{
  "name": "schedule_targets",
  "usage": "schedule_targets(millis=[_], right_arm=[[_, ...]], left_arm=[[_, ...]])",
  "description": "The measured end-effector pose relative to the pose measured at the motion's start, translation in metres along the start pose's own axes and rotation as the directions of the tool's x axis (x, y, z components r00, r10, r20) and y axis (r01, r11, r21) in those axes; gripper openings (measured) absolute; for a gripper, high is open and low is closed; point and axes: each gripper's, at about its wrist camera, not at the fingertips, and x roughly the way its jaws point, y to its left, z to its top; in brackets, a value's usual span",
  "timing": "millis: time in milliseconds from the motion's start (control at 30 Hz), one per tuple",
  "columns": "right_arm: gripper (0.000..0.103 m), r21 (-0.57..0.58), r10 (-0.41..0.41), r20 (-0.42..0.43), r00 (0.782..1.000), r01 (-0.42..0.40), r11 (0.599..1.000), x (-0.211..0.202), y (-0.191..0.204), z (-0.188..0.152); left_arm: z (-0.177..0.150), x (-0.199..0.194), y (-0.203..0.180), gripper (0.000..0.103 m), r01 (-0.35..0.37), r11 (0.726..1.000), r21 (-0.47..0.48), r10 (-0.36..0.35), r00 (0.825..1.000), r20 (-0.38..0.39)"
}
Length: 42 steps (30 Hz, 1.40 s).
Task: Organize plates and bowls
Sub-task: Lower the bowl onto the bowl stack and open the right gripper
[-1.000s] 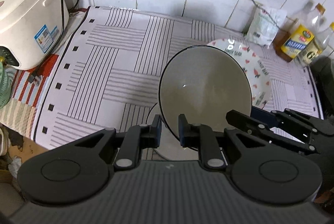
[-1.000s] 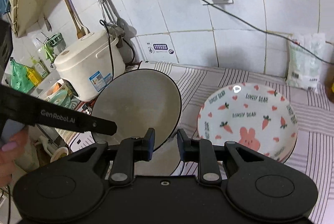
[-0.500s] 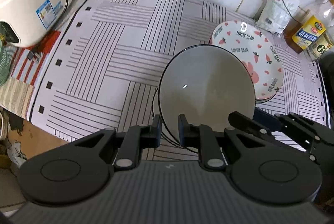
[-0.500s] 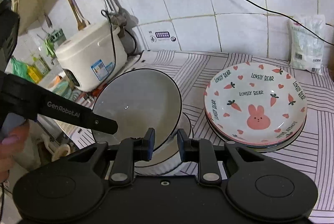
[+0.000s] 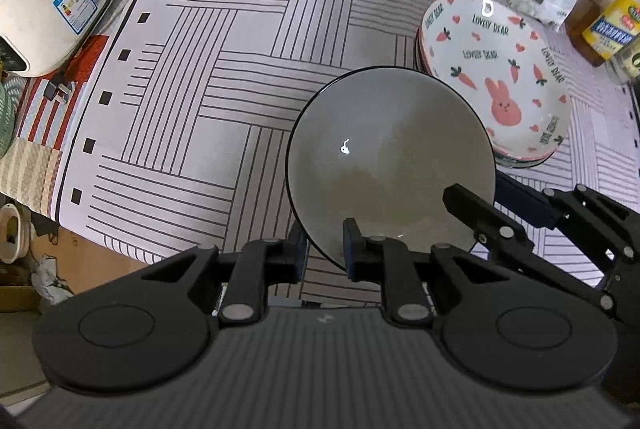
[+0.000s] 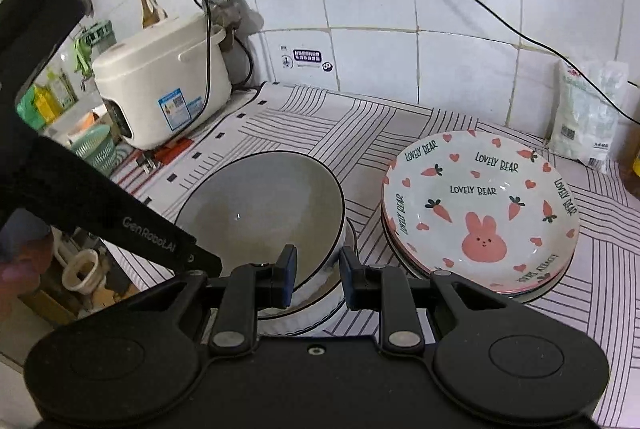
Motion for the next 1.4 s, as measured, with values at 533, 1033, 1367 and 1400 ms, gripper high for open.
schedule_targets(millis=[533, 1033, 1367, 1400], right_arm=[[0.041, -0.071, -0.104, -0.001, 0.995, 0.104, 0.992, -0.01, 0.019, 0.01], [0.048, -0.127, -0.101, 0.068, 0.993, 0.109, 0.986, -0.056, 0.036, 0.007], [0.057, -0.185, -0.151, 0.055, 0.987, 0.159, 0.97, -0.078, 0.047, -0.011], [0.058, -0.182, -0.15, 0.055, 0.987, 0.157, 0.971, -0.08, 0.047, -0.013]], left_arm=[[-0.001, -0.015, 0.01, 0.026, 0.033, 0.999, -0.022, -0.032, 0.998, 0.054], [-0.03, -0.059, 0.006, 0.036, 0.012, 0.993, 0.12, -0.03, 0.988, 0.154], [-0.058, -0.067, 0.019, 0.039, 0.026, 0.993, 0.119, -0.048, 0.982, 0.184], [-0.061, -0.066, 0.021, 0.039, 0.031, 0.993, 0.115, -0.052, 0.982, 0.183]])
